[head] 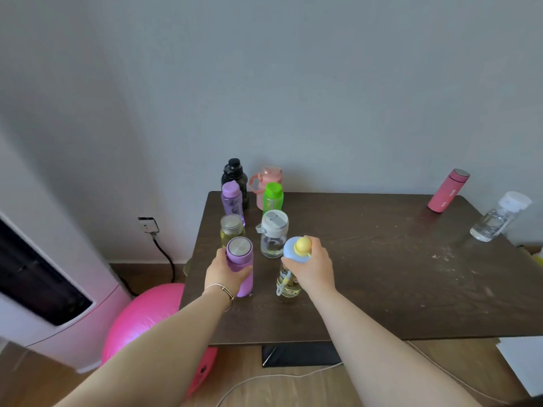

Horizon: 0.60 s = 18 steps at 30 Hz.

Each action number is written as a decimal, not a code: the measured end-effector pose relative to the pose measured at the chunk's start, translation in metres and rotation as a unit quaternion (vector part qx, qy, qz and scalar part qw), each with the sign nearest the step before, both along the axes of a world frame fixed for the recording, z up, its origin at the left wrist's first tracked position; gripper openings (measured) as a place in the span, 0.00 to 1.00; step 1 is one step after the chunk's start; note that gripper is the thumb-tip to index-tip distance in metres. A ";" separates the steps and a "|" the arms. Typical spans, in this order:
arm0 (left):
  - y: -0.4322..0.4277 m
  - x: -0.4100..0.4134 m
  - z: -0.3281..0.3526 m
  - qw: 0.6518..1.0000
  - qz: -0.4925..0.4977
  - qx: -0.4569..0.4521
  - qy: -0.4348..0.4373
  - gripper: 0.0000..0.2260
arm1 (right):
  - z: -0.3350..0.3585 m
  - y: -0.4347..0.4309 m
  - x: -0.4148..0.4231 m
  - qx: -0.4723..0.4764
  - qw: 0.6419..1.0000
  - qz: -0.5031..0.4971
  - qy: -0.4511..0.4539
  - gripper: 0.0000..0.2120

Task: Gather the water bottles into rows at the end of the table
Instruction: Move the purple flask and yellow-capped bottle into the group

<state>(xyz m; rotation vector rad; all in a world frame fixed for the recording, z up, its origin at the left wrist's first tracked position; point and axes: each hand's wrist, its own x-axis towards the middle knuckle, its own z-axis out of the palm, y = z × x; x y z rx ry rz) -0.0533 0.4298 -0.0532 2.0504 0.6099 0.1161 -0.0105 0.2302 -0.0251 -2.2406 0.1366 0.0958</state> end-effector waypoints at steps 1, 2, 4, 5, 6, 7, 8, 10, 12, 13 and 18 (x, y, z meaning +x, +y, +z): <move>0.008 -0.001 -0.003 1.000 0.003 -0.002 0.002 0.26 | -0.001 0.008 0.000 -0.002 1.000 0.001 0.000 0.35; 0.014 -0.001 -0.005 1.000 0.004 -0.002 0.004 0.26 | -0.003 0.014 -0.001 -0.004 1.000 0.001 0.002 0.35; 0.024 0.000 -0.009 1.000 0.006 0.001 0.006 0.27 | -0.006 0.025 -0.001 -0.009 1.000 0.003 0.005 0.35; 0.027 0.000 -0.010 1.000 0.006 0.000 0.006 0.27 | -0.008 0.029 0.000 -0.013 1.000 0.005 0.005 0.35; 0.029 0.001 -0.012 1.000 0.006 -0.004 0.007 0.27 | -0.009 0.032 0.000 -0.017 1.000 0.006 0.006 0.35; 0.031 0.002 -0.014 1.000 0.006 -0.008 0.008 0.27 | -0.011 0.036 0.001 -0.019 1.000 0.007 0.007 0.35; 0.033 0.003 -0.016 1.000 0.007 -0.013 0.010 0.27 | -0.012 0.039 0.002 -0.020 1.000 0.008 0.009 0.34; 0.035 0.005 -0.020 1.000 0.009 -0.016 0.014 0.27 | -0.015 0.044 0.005 -0.020 1.000 0.008 0.011 0.34; 0.036 0.006 -0.023 1.000 0.009 -0.016 0.019 0.27 | -0.018 0.047 0.007 -0.020 1.000 0.010 0.011 0.35; 0.036 0.007 -0.024 1.000 0.007 -0.015 0.020 0.27 | -0.021 0.048 0.008 -0.018 1.000 0.010 0.011 0.35; 0.035 0.014 -0.025 1.000 -0.010 -0.010 0.023 0.27 | -0.025 0.053 0.013 -0.014 1.000 0.012 0.017 0.34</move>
